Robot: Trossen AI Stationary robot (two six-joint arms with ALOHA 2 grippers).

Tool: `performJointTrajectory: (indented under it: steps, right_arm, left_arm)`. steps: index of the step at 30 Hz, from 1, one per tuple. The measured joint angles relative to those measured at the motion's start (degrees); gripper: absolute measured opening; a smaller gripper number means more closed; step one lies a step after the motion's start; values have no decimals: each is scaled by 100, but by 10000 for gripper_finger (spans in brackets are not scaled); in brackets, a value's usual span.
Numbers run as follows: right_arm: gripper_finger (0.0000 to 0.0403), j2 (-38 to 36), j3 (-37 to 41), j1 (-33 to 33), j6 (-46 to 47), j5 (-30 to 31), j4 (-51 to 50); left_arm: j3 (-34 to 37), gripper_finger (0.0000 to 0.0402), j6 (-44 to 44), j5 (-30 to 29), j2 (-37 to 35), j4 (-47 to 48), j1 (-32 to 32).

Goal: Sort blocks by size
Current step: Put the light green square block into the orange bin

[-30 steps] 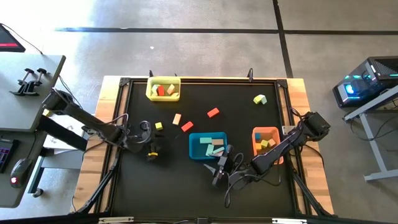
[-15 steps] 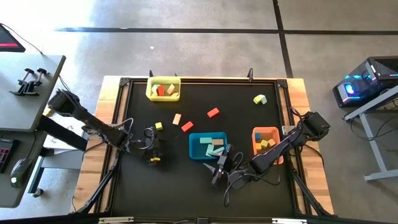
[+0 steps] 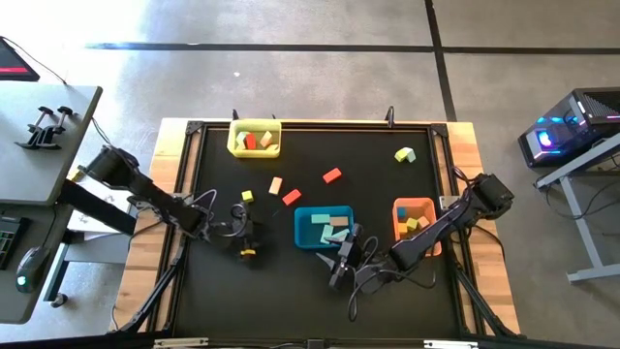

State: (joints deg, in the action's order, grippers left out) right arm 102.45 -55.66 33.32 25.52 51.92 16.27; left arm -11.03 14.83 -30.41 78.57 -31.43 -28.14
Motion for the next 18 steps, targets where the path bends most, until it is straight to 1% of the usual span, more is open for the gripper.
performJointTrajectory:
  steps: [14, 16, 18]
  right_arm:
    - [222, 0, 0, -53, -50, -3, 34]
    - [222, 0, 0, -72, -50, -4, 36]
    - [222, 0, 0, -83, -50, -5, 70]
  left_arm:
    - [-4, 259, 2, -31, 996, -1072, 4]
    - [-2, 259, 2, -315, 1094, -1195, 4]
    - [-7, 257, -3, -779, 1092, -1263, 4]
